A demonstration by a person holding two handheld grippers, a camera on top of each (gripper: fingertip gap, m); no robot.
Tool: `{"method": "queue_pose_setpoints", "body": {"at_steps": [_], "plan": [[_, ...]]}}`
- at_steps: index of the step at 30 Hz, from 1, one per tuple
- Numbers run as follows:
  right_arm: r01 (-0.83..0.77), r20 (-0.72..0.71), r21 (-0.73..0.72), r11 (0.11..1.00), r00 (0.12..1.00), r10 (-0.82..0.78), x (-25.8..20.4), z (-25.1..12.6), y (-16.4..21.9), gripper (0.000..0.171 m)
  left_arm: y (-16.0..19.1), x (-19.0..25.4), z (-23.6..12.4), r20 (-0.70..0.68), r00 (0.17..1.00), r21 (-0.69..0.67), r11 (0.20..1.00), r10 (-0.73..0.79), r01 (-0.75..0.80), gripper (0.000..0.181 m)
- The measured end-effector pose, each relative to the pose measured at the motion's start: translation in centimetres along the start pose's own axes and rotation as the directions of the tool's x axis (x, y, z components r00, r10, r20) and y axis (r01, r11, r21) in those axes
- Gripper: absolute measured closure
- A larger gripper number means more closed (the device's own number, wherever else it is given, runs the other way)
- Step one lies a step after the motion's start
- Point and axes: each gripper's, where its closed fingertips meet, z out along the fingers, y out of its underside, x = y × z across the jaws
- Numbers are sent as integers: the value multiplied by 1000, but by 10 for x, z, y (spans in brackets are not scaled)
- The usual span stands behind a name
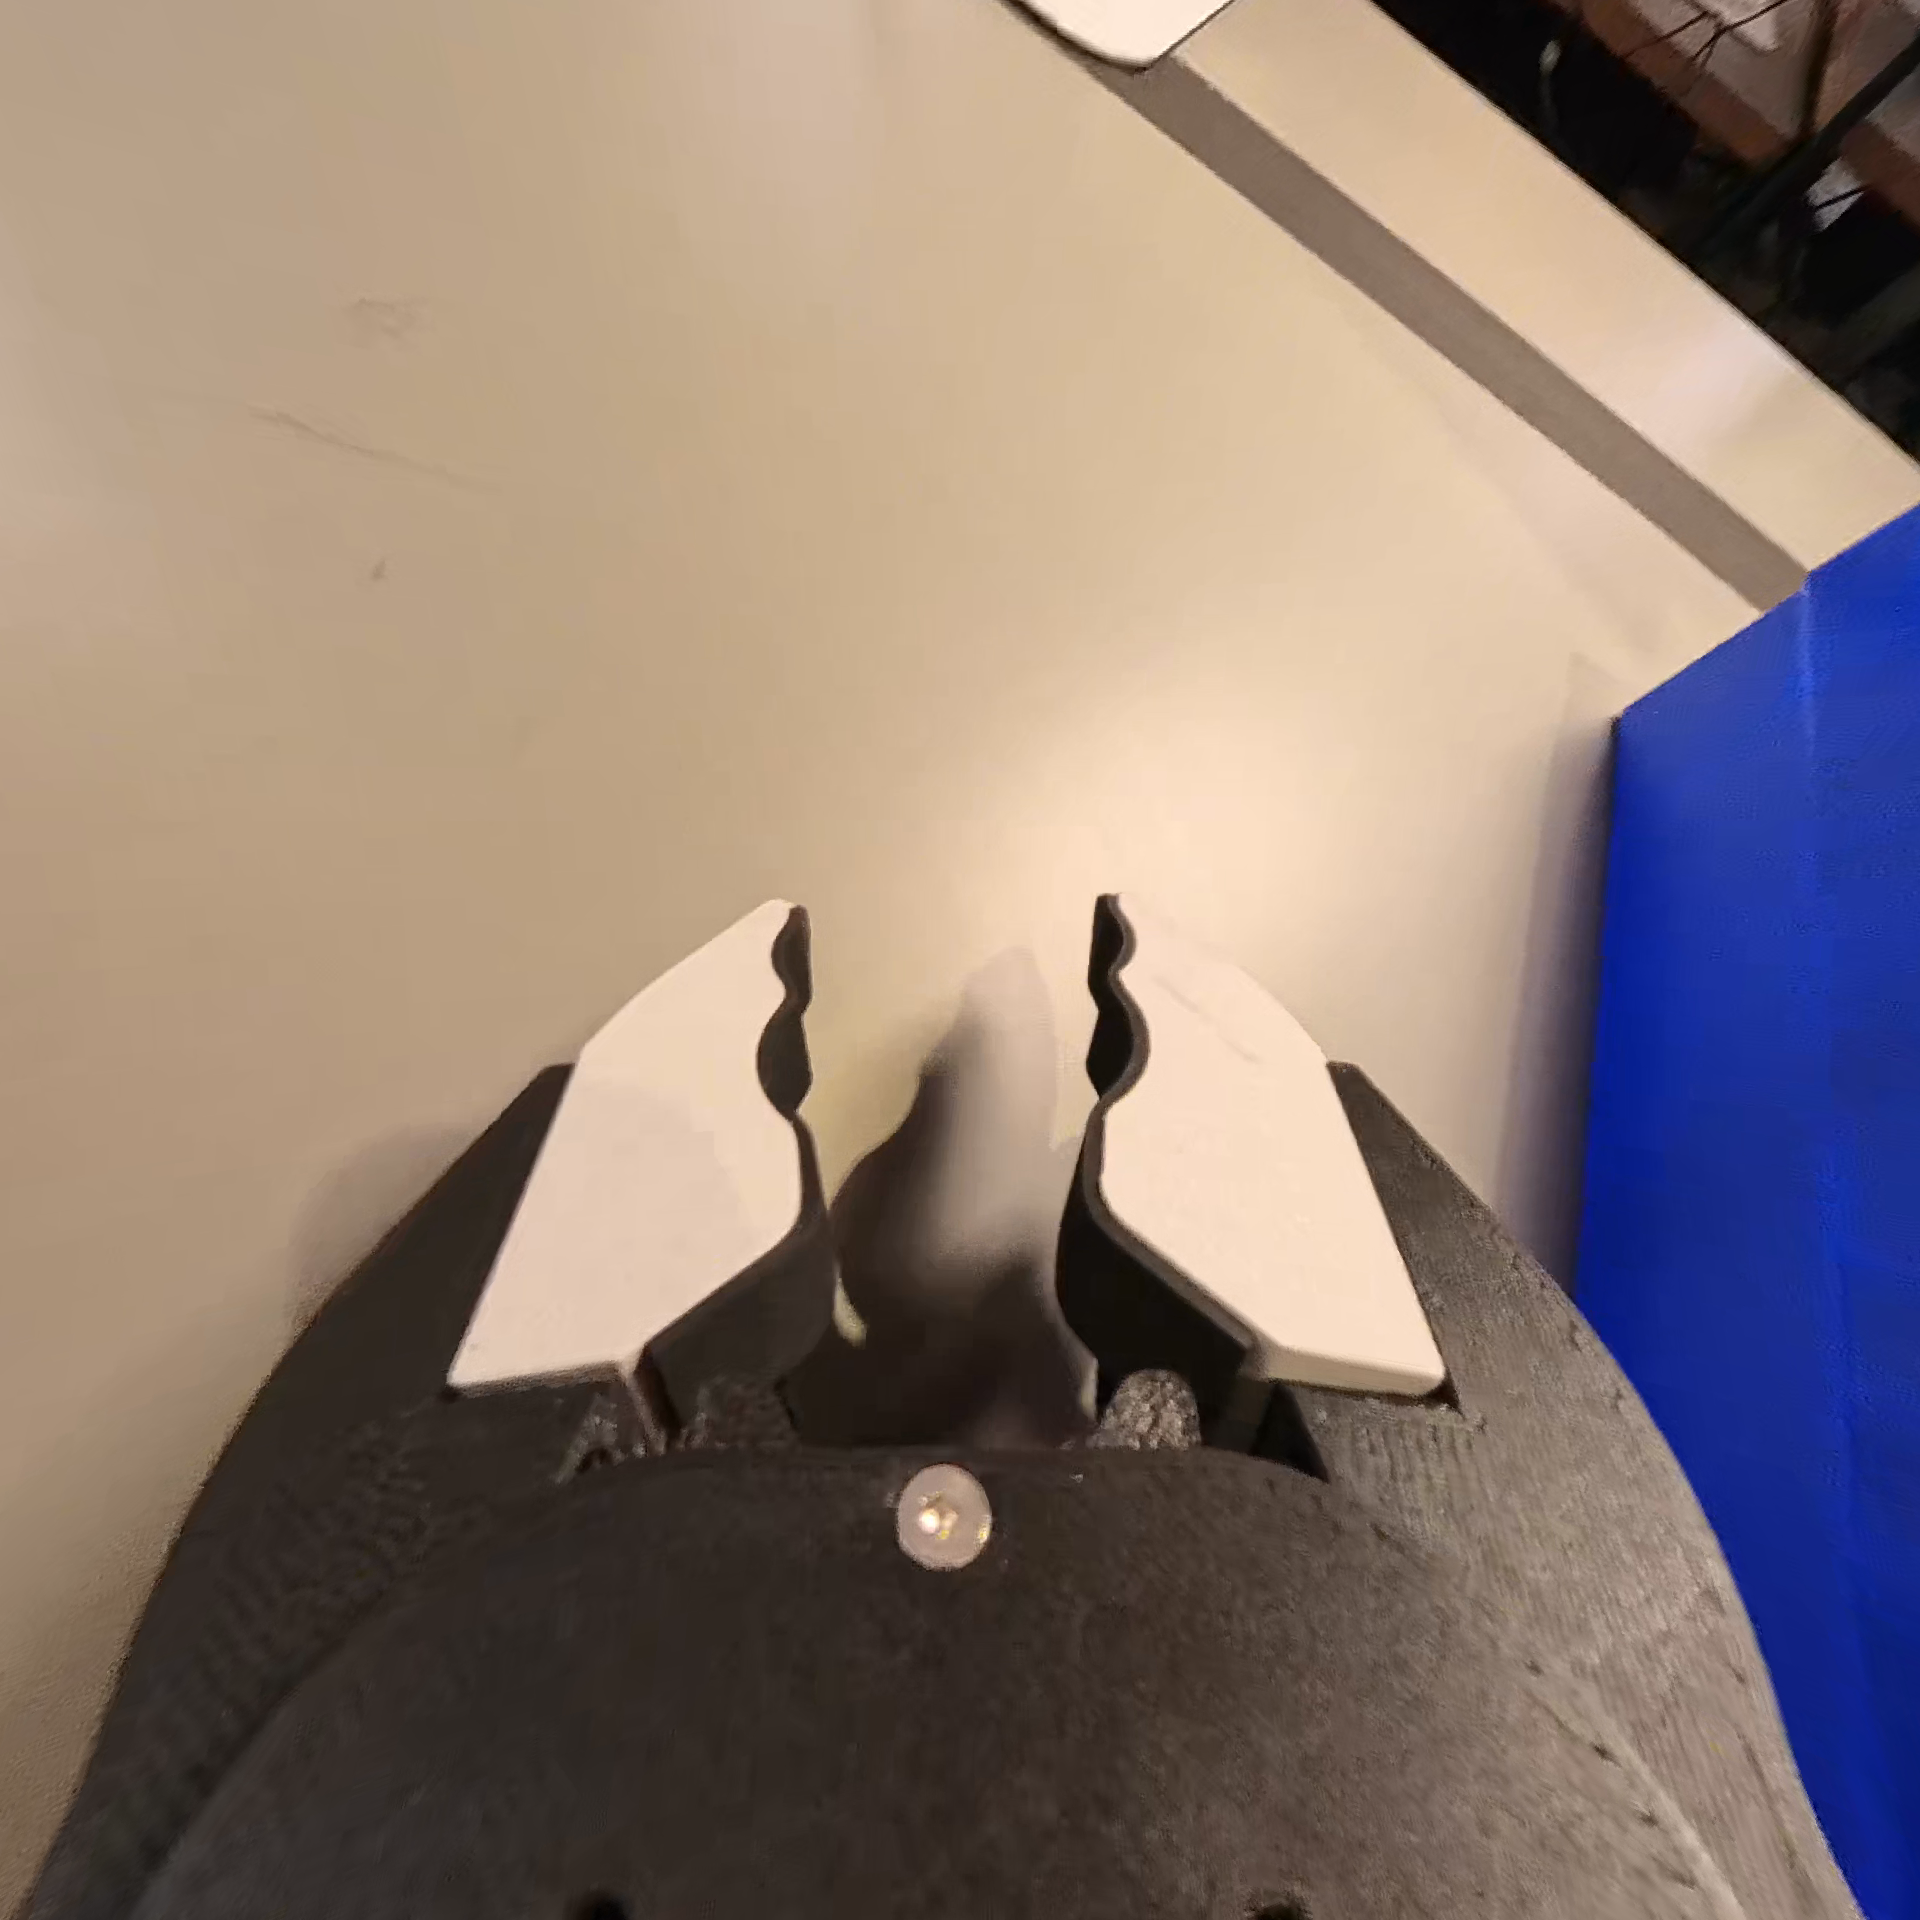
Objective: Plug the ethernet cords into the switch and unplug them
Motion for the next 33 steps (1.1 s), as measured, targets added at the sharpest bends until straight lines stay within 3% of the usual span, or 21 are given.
{"method": "queue_pose_setpoints", "body": {"at_steps": [5,10,15,20,25,33], "plan": [[-41,-57,65,997,997,45,5,-16,-2,118,61,1,22,-94,995,-215,977,-16,-4,114],[-4,-192,139,990,981,31,11,-54,2,121,63,2,34,-96,992,-197,976,80,-98,125],[12,-259,177,984,965,35,23,-95,9,122,69,16,44,-186,977,-191,971,106,-142,167],[-12,-284,199,980,956,69,38,-121,19,124,63,19,42,-171,978,-146,979,117,-143,174],[-5,-310,209,978,948,71,51,-139,22,123,45,23,14,-204,975,-55,993,92,-105,175],[-33,-404,131,991,911,83,105,-149,40,115,12,82,-78,-460,864,200,972,205,-125,175]]}}
